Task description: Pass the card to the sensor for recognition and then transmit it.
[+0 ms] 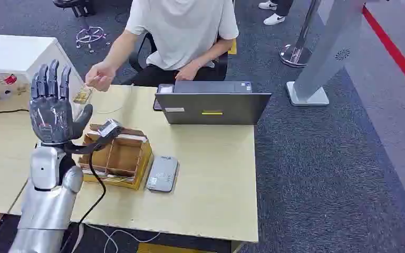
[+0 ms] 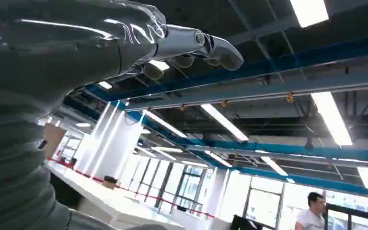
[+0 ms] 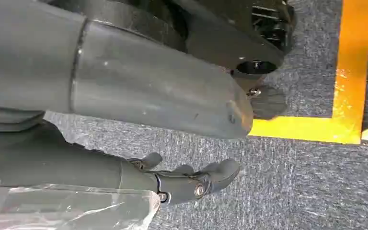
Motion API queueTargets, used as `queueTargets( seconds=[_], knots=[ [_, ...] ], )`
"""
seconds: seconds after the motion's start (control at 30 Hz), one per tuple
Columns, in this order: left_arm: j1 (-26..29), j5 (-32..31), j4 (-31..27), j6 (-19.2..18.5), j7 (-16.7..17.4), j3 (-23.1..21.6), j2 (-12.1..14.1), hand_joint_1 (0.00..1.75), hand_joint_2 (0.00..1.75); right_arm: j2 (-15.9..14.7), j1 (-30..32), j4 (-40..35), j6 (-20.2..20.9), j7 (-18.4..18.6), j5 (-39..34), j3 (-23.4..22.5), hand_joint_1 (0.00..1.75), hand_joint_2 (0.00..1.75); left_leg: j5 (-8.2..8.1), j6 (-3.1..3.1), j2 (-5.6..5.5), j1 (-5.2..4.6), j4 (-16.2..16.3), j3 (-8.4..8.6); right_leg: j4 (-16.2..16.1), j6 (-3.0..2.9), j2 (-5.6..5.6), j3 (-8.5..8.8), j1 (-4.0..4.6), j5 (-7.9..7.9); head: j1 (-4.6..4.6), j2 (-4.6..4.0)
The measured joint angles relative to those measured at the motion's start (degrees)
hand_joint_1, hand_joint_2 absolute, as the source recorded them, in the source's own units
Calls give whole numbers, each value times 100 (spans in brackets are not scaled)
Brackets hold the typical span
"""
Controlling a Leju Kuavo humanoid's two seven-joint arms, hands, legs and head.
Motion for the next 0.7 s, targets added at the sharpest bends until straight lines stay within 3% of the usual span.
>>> queueTargets(
  seconds=[0.17,0.37,0.4,0.57,0.7],
  knots=[
    [-491,-35,667,-146,109,-303,166,0,175,0,3,11,4,33,35,90,0,0,0,0,1,1,-1,-5,0,0,1,-6,0,-1,4,0],
    [-774,-35,1016,-374,210,-511,194,0,175,0,7,24,7,39,35,107,0,0,0,0,3,0,-1,-9,0,0,3,-8,0,-1,2,0],
    [-781,-26,1042,-415,221,-529,192,175,175,0,8,26,7,39,35,109,0,0,0,0,4,0,-1,-9,0,0,3,-9,0,-1,4,0],
    [-778,92,1175,-730,293,-603,216,175,175,0,6,28,9,22,50,122,0,0,0,0,4,0,-1,-10,0,0,3,-10,0,-1,4,0],
    [-762,155,1265,-771,293,-640,225,175,175,0,8,28,13,30,83,150,0,0,-1,0,4,1,-1,-12,0,0,4,-13,0,-1,4,0]
  ],
)
